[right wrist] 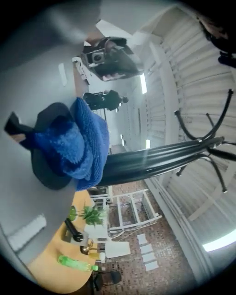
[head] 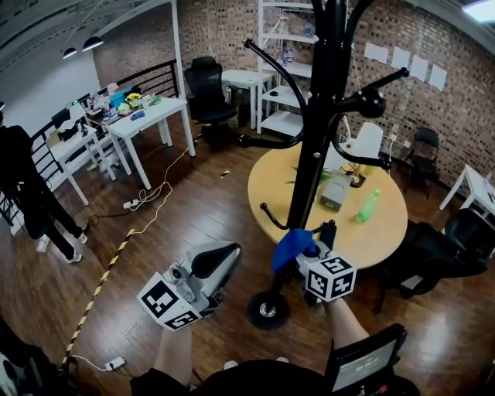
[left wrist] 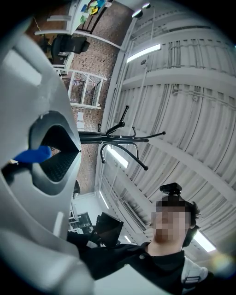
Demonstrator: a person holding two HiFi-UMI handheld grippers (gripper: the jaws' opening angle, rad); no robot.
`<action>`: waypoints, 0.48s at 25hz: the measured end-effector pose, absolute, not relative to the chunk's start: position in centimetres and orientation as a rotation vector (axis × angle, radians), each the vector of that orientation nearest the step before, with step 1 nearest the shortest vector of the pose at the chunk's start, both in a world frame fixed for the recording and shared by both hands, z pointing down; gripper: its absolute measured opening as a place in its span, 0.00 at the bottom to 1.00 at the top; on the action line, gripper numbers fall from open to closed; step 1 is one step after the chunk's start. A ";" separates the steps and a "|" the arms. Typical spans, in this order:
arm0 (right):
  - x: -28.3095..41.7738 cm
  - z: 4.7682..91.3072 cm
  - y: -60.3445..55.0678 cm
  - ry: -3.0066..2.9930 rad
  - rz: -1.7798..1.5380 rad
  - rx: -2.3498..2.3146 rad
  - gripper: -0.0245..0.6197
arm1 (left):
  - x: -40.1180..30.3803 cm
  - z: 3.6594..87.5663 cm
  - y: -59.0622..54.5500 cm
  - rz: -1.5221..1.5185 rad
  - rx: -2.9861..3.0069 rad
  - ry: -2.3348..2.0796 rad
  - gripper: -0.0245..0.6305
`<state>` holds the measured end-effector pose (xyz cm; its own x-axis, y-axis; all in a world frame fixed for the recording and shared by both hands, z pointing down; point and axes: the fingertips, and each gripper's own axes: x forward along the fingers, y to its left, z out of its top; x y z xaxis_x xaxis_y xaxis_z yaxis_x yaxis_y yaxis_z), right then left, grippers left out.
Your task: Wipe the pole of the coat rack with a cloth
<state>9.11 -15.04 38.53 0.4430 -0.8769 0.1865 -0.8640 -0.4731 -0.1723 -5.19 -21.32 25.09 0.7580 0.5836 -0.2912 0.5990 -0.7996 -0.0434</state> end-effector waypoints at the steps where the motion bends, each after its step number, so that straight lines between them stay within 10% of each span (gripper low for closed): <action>1: 9.0 36.5 -15.0 1.574 -0.298 -2.625 0.07 | -5.2 25.0 -21.4 -0.459 2.891 0.980 0.03; 12: 7.9 8.9 -14.3 1.515 0.571 -2.588 0.07 | -5.9 23.0 -22.5 -0.569 2.922 0.963 0.03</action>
